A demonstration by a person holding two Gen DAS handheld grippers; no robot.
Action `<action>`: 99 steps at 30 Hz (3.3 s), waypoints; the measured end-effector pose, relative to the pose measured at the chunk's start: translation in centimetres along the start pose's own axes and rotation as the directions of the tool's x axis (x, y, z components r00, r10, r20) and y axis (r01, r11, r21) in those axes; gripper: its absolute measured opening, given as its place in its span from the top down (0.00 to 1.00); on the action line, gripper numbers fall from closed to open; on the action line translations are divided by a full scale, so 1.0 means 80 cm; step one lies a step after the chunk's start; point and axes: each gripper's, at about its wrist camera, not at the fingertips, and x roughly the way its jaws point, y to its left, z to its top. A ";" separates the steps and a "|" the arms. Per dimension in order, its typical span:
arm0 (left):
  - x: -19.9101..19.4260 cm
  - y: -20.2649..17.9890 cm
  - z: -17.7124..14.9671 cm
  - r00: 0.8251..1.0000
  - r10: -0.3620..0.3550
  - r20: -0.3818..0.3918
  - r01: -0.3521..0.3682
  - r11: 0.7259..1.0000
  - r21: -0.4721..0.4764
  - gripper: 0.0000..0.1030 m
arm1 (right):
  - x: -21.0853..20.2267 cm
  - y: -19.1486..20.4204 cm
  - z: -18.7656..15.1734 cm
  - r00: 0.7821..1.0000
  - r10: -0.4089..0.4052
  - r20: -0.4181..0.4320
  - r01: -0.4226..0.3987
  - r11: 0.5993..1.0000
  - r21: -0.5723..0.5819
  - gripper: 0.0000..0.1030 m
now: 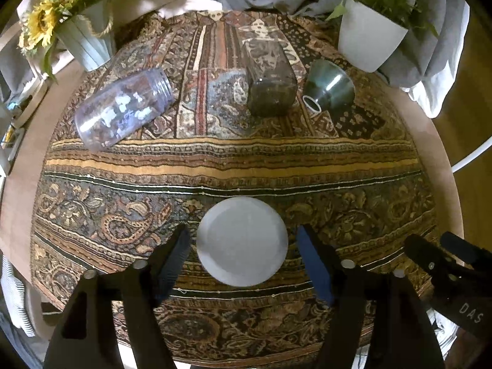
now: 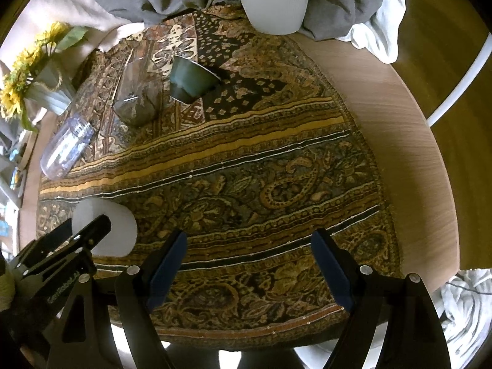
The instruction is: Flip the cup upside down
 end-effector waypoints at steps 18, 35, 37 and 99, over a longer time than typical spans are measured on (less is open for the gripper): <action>-0.081 0.048 -0.010 0.992 0.073 0.102 -0.070 0.997 -0.030 0.00 | -0.057 0.038 -0.011 0.998 0.006 0.065 -0.005 1.000 -0.013 0.14; -0.100 0.093 -0.036 0.989 0.119 0.091 -0.121 0.992 0.023 0.00 | -0.072 0.093 -0.043 0.998 0.012 0.057 -0.010 0.999 -0.043 0.14; -0.102 0.094 -0.035 0.989 0.116 0.096 -0.119 0.993 0.027 0.00 | -0.073 0.096 -0.045 0.998 0.010 0.055 -0.008 0.999 -0.041 0.14; -0.101 0.112 -0.021 0.990 0.098 0.104 -0.105 0.993 0.060 0.00 | -0.067 0.120 -0.042 0.999 -0.002 0.052 0.003 1.000 -0.026 0.14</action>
